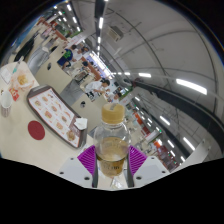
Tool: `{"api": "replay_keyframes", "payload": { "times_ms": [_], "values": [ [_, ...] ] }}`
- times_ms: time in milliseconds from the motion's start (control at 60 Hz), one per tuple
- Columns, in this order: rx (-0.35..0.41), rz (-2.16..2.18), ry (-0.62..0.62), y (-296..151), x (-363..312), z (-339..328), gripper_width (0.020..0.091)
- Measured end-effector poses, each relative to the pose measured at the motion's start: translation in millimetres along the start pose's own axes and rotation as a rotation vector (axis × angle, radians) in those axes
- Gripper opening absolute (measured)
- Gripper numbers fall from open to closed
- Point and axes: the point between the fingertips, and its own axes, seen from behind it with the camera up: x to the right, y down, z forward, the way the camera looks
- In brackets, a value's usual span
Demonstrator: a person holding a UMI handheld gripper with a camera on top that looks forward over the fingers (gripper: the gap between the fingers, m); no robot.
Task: Pour water
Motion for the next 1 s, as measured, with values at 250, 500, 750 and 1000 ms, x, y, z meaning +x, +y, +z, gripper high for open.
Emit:
{"api": "replay_keyframes", "payload": {
  "times_ms": [250, 500, 750, 1000],
  "values": [
    [0.184, -0.646, 0.110, -137.3, -118.6, -27.3, 0.0397],
    [0.316, -1.178, 0.134, -157.1, -232.2, -35.8, 0.0397],
    [0.320, -1.162, 0.048, -156.8, -247.4, -32.3, 0.0403],
    [0.237, -0.399, -0.207, -179.3, -212.9, -24.5, 0.0403]
  ]
}}
